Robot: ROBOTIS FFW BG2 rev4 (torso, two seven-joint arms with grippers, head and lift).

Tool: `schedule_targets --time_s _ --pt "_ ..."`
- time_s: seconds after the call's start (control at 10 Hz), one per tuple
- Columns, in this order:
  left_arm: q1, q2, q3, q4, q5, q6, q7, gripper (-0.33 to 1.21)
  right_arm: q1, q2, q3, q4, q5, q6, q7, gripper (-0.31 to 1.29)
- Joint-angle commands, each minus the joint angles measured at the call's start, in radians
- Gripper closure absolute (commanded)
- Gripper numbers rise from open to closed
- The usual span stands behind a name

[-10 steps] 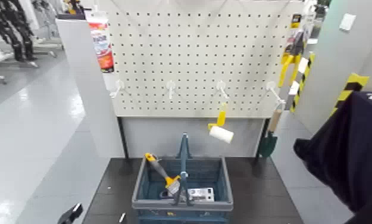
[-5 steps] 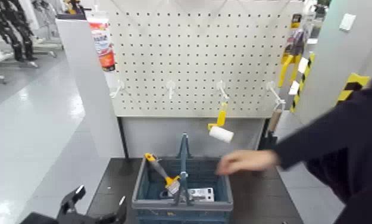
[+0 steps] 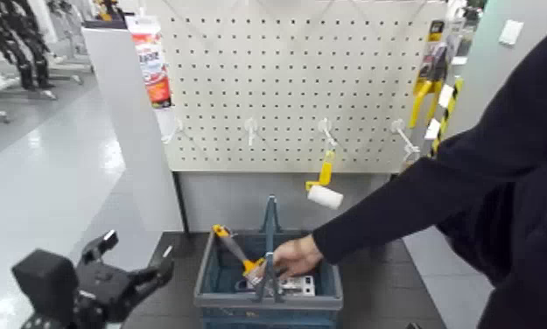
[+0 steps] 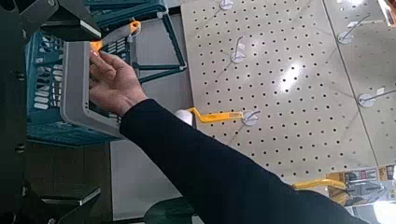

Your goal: Put the red glue tube into the crate.

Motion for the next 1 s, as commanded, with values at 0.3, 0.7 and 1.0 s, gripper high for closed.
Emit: schedule_targets --time_s 0.3,0.7,1.0 --pt "-0.165 0.046 0.059 0.037 0.105 0.096 -0.060 0.14 -0.021 -0.004 0.001 0.007 -0.014 0.020 0.023 0.15" --pt "-0.323 0.066 0.107 0.097 0.132 0.162 -0.179 0.15 -0.026 -0.005 0.002 0.012 -0.016 0.023 0.032 0.15" --pt "-0.429 0.112 0.107 0.146 0.134 0.203 -0.245 0.16 -0.031 -0.007 0.004 0.013 -0.019 0.025 0.034 0.15"
